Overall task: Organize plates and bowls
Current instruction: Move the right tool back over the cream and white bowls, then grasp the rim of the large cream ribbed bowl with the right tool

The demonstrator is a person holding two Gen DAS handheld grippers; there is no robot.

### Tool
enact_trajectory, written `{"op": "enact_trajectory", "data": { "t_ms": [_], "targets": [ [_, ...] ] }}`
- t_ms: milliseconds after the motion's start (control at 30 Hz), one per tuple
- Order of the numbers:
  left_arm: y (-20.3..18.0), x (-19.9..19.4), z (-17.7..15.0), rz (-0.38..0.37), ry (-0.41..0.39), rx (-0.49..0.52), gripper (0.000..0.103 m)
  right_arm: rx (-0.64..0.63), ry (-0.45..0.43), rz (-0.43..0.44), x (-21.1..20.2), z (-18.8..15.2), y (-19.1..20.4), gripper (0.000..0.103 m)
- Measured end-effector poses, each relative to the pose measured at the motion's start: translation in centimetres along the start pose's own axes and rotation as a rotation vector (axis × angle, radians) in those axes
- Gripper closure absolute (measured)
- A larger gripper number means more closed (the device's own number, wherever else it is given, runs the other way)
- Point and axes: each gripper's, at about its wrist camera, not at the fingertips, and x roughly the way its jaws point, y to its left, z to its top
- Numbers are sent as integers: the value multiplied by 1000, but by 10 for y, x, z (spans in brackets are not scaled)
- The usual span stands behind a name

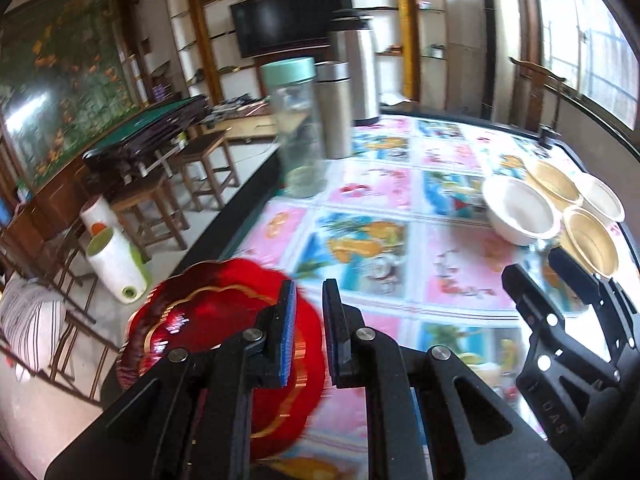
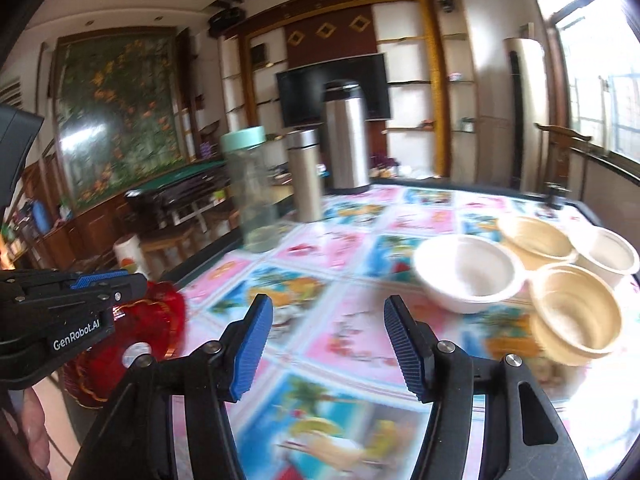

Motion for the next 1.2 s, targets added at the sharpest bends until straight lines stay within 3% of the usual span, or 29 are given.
{"op": "enact_trajectory", "data": {
  "t_ms": [467, 567, 667, 733, 833, 967, 1200],
  "targets": [
    [-112, -11, 24, -122, -34, 149, 92, 52, -62, -182, -49, 8, -112, 39],
    [-138, -2, 29, -237, 38, 170, 88, 71, -70, -217, -56, 15, -143, 31],
    [-158, 16, 31, -387, 175, 157, 64, 89, -55, -240, -61, 23, -181, 29],
    [-172, 29, 34, -465, 262, 142, 61, 117, -19, -239, -61, 29, -206, 29],
    [-192, 40, 39, -529, 346, 130, 59, 195, 52, -239, -58, 36, -252, 29],
    [-213, 46, 47, -571, 400, 115, 43, 279, 121, -242, -52, 34, -297, 29],
    [-231, 66, 57, -599, 452, 23, 42, 533, 207, -76, -26, 1, -338, 34]
  ]
}}
